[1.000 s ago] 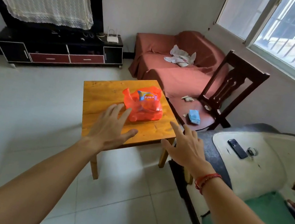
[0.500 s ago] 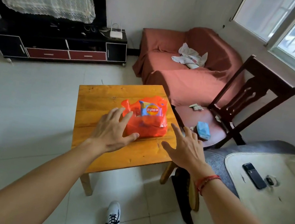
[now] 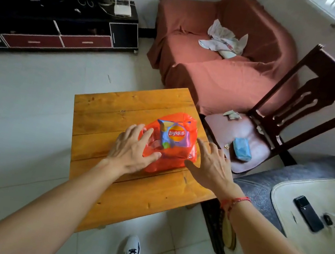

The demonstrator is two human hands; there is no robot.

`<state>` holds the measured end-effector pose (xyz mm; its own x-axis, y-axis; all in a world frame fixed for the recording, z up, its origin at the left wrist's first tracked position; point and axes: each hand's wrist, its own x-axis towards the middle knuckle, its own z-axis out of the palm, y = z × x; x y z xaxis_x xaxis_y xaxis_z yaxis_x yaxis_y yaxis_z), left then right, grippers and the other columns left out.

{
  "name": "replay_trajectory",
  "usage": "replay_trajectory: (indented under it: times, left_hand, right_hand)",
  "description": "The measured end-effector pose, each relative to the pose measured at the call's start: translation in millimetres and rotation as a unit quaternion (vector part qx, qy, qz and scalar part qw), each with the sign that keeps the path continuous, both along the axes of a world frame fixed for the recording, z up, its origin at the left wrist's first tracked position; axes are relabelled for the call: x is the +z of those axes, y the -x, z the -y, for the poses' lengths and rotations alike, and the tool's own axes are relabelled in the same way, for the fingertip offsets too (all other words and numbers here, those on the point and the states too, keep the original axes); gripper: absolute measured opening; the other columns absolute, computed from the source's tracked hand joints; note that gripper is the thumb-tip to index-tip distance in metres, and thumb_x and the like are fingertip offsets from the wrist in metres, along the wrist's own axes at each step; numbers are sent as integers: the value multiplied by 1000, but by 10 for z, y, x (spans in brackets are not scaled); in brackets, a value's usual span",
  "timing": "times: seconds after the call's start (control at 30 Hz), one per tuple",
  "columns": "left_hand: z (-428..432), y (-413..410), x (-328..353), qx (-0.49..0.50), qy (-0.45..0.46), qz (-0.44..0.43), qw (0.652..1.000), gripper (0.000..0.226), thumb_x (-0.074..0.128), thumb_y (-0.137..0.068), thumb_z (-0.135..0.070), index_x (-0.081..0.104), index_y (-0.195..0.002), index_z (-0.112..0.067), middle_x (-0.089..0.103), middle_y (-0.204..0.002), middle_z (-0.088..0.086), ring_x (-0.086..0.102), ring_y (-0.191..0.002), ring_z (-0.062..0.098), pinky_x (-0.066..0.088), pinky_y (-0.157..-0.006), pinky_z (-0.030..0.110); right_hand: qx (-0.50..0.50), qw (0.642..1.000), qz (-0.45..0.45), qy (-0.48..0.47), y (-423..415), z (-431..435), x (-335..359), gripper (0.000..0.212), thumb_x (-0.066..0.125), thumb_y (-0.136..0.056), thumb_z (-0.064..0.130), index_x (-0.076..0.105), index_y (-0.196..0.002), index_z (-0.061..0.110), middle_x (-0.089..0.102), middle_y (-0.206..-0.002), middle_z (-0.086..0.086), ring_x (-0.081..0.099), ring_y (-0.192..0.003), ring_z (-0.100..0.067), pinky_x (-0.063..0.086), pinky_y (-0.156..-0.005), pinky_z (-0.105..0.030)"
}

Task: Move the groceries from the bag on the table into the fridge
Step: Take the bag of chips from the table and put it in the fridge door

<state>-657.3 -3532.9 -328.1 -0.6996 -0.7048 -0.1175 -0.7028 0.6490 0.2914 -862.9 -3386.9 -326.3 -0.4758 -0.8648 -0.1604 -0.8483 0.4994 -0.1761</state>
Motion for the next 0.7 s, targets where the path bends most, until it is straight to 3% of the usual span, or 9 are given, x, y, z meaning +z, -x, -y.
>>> replay_trajectory:
  times: [0.53, 0.7]
  left_hand:
    - [474, 386, -187, 45, -43, 10, 998, 83, 47, -89, -67, 22, -154, -22, 16, -162, 7, 10, -149, 27, 27, -116, 51]
    - [558, 618, -260, 74, -78, -26, 994, 81, 51, -90, -63, 25, -153, -20, 19, -161, 10, 16, -147, 28, 31, -113, 49]
  right_hand:
    - [33, 999, 34, -26, 494, 705, -162, 87, 49, -90, 69, 15, -158, 27, 43, -143, -14, 47, -125, -36, 44, -95, -48]
    - [36, 995, 88, -37, 612, 874, -286, 87, 49, -92, 65, 14, -159, 23, 42, -143, -18, 48, -120, -38, 47, -95, -50]
